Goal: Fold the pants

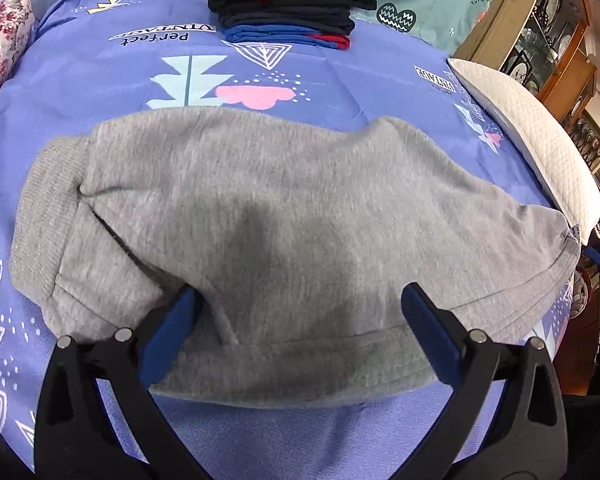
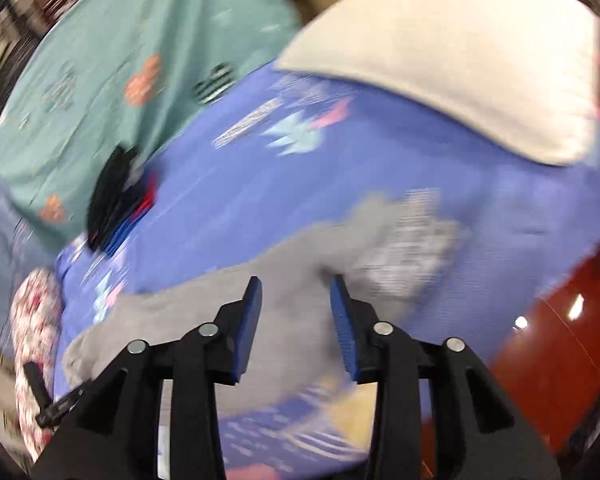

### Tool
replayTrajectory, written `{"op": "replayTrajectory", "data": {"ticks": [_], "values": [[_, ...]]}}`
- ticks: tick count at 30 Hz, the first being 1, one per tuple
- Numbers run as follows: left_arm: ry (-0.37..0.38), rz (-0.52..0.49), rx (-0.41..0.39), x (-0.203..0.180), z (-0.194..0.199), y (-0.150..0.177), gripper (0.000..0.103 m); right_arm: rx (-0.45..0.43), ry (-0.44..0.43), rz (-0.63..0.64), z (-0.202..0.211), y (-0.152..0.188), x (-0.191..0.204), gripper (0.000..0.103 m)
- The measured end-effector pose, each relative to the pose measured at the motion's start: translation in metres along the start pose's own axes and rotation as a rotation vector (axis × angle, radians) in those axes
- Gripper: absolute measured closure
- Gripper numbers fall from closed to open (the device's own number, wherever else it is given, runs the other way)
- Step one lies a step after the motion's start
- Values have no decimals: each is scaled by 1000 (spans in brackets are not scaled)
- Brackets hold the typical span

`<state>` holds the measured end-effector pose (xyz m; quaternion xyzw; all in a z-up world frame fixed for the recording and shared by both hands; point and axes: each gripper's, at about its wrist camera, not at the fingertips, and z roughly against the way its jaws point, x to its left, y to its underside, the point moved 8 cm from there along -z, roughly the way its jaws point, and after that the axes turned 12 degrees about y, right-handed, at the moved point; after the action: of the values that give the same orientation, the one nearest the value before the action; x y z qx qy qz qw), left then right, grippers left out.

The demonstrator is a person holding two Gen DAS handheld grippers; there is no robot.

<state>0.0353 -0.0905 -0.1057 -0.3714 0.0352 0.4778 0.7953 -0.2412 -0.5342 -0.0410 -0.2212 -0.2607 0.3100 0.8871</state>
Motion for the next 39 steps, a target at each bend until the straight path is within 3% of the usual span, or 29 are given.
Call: {"op": "replayTrajectory", "data": {"ticks": [2,5,8,13,14,17,19,21,22,23,25,26,28,31,35,37,39], "values": [[-3,-3,1,-2,1,1,2,7,65,-41,4,-3,-36,45],[-14,-8,3,-3,0,1,2,73,42,-100,-10,-5,-60,39],[-23,-13,5,-2,-1,1,2,62,13,-86,-20,-15,-55,38],[-9,-5,-3,-1,-1,1,2,160,74,-80,-46,-19,-45,20],[-6,-2,-4,-1,-1,1,2,172,70,-85,-49,-20,-43,13],[-7,-3,-3,-1,0,1,2,196,54,-70,-65,-19,-28,3],[0,-1,-6,-1,1,1,2,201,22,-67,-66,-16,-18,3],[4,2,-6,0,1,1,2,250,-74,-68,-71,-6,-1,8],[3,1,-6,0,1,1,2,233,-35,-34,-72,-4,2,16],[4,1,-7,0,1,1,2,215,-1,-9,-73,-2,1,35],[12,5,-11,0,2,0,2,194,28,-22,-70,-1,-8,53],[17,8,-12,0,1,0,2,187,-7,-53,-67,-1,-12,63],[22,11,-12,0,1,0,2,154,-49,-71,-57,1,-16,70],[21,10,-10,1,0,0,2,32,-12,11,-31,-6,7,76],[24,11,-13,1,1,0,2,-217,112,352,24,-6,104,77],[29,15,-17,1,2,0,2,-316,159,581,39,20,170,77],[36,20,-21,1,3,0,2,-331,145,737,32,55,222,77]]}}
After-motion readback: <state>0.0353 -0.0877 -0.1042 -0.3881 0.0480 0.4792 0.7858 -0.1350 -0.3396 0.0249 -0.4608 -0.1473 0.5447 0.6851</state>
